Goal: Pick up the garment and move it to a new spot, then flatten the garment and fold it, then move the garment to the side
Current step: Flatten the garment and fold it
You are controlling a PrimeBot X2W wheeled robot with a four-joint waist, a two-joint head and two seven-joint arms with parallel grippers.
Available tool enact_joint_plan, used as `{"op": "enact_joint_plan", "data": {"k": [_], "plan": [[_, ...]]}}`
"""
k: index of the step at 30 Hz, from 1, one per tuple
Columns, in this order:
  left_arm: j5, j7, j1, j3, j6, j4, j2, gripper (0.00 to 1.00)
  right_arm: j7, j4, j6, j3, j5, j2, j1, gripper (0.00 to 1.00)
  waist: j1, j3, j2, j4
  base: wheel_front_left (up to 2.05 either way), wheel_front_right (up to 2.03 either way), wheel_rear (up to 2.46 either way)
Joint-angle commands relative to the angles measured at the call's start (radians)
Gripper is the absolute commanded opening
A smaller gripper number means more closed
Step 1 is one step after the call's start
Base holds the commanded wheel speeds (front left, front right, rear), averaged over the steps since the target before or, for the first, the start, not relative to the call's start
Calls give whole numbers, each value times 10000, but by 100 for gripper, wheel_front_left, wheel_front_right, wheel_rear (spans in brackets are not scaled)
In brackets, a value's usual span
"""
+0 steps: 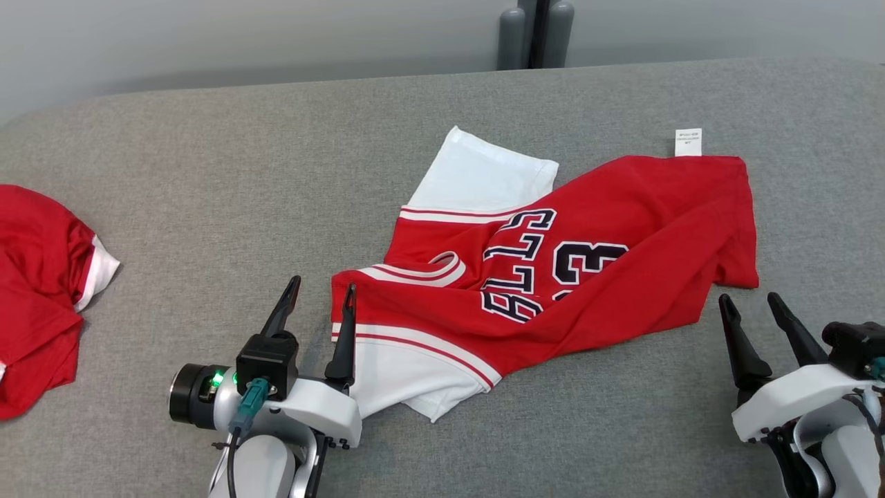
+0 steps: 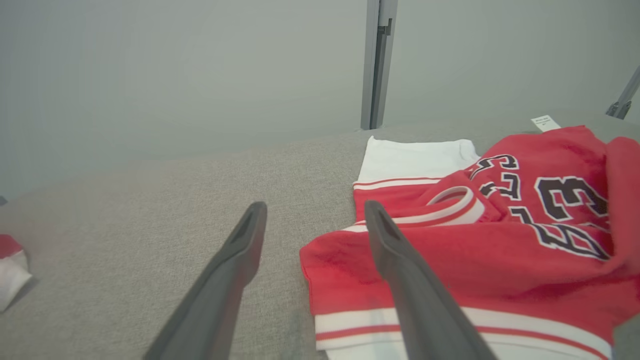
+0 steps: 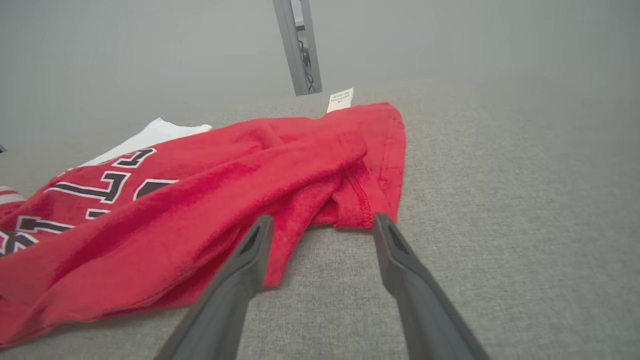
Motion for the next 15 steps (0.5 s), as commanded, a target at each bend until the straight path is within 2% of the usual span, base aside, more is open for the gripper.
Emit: {"op": "enact_joint_plan", "data": {"k": [1, 12, 13, 14, 15], "plan": [[0, -31, -80, -5, -3, -15, 40, 100, 79, 187, -4, 36, 122, -19, -183, 100, 0, 55, -1, 117, 0, 0, 0], [-48, -31, -252, -58, 83, -46, 33, 100, 430, 1611, -4, 419, 1122, 93, -1056, 100, 0, 486, -1, 702, 0, 0, 0], [-49, -31, -261, -59, 89, -53, 34, 100, 444, 1751, -4, 490, 1187, 91, -1142, 77, 0, 511, -1, 724, 0, 0, 0], [-50, -31, -263, -60, 100, -54, 35, 100, 447, 1859, -4, 568, 1237, 92, -1224, 31, 0, 529, -1, 740, 0, 0, 0], [-54, -31, -259, -49, 106, -60, 35, 100, 436, 1960, -4, 652, 1313, 94, -1296, 0, 0, 546, -1, 744, 0, 0, 0]]}}
